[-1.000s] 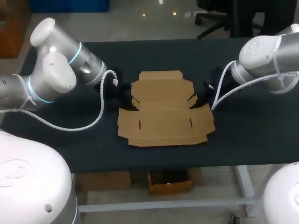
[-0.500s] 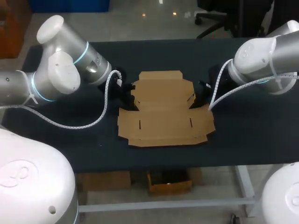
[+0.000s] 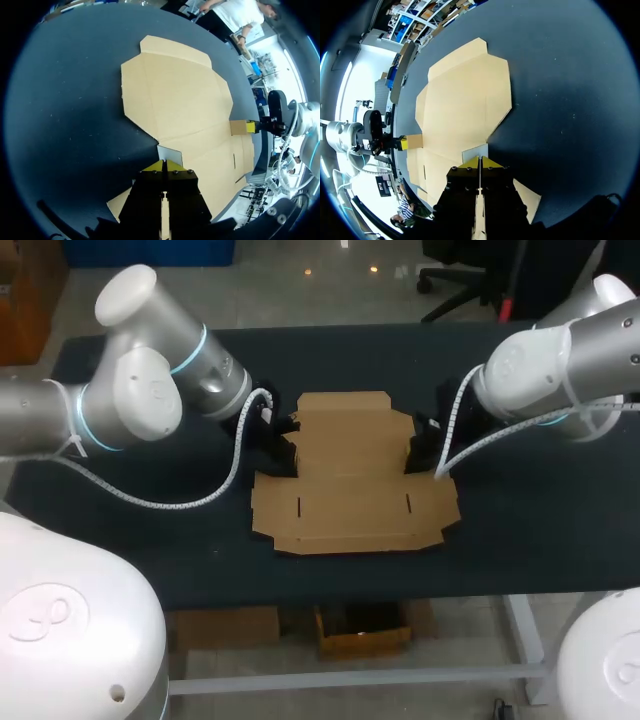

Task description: Assemble the packaging by folding the flat box into shape, placing the metal phone stand inside, and closing the box properly

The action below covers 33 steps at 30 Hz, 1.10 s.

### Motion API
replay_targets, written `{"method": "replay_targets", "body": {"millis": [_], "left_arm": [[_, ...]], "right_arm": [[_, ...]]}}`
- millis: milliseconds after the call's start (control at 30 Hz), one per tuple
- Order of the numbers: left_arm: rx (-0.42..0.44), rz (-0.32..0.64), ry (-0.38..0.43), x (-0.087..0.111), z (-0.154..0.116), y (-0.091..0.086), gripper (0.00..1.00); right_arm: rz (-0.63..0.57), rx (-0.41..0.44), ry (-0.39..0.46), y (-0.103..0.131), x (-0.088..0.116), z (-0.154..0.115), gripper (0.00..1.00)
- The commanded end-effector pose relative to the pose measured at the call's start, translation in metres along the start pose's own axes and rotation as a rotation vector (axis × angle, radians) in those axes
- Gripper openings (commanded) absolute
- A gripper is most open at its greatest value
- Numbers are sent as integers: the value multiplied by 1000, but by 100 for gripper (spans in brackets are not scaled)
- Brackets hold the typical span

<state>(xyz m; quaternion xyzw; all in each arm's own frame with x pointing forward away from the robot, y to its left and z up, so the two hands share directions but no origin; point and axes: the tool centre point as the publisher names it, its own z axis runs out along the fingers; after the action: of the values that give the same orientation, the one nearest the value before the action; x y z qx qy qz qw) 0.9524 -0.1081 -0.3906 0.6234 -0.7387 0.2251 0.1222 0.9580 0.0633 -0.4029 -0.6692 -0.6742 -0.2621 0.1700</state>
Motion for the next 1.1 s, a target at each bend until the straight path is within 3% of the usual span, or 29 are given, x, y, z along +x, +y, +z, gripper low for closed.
{"method": "replay_targets", "body": {"millis": [33,1100], "left_arm": [[1,1,-19,5,2,0,0],[22,1,-57,18,17,6,0]], "right_arm": [[0,7,-2,3,2,4,0],[-14,41,-48,3,12,22,0]]}}
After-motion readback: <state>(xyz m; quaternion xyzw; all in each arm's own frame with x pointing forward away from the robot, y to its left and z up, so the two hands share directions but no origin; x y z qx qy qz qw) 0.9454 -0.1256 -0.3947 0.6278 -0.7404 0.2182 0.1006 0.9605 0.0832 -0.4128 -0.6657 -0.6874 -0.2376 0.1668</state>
